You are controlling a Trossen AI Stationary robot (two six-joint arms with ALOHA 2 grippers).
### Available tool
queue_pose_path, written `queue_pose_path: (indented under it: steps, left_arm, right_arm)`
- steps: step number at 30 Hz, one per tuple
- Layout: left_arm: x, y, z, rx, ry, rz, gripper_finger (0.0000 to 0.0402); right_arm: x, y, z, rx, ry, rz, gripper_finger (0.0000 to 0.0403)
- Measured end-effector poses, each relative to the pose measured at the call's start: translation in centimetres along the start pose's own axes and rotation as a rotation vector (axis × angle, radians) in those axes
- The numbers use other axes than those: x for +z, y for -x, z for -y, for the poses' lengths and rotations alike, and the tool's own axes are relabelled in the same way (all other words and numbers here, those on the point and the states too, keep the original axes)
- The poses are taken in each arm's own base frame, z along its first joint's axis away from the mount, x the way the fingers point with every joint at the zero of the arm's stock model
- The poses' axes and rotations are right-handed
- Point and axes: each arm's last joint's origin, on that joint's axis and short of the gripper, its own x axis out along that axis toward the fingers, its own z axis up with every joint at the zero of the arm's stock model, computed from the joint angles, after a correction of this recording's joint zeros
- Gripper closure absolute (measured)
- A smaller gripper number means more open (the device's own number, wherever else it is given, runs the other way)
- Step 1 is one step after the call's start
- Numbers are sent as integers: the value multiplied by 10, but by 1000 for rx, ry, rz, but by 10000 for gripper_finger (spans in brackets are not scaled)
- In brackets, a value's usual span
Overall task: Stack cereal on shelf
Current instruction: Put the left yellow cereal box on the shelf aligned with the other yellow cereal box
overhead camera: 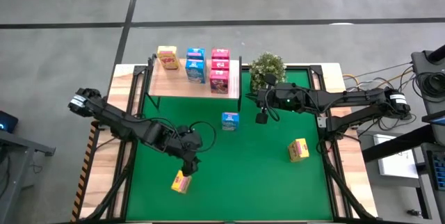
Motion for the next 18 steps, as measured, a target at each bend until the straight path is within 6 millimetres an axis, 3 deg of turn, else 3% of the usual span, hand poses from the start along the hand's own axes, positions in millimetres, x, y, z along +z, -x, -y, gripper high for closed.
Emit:
queue_pose_path:
  steps: [4,12,18]
  left_arm:
    - [0,0,-1,10,111,-9,145]
    - [-6,17,-6,27,584,-294,145]
    - [1,33,11,-10,867,-323,145]
  right_arm:
    - [0,0,0,0,-3,0,390]
    - [0,0,0,0,-10,0,390]
    - [0,0,0,0,-6,0,390]
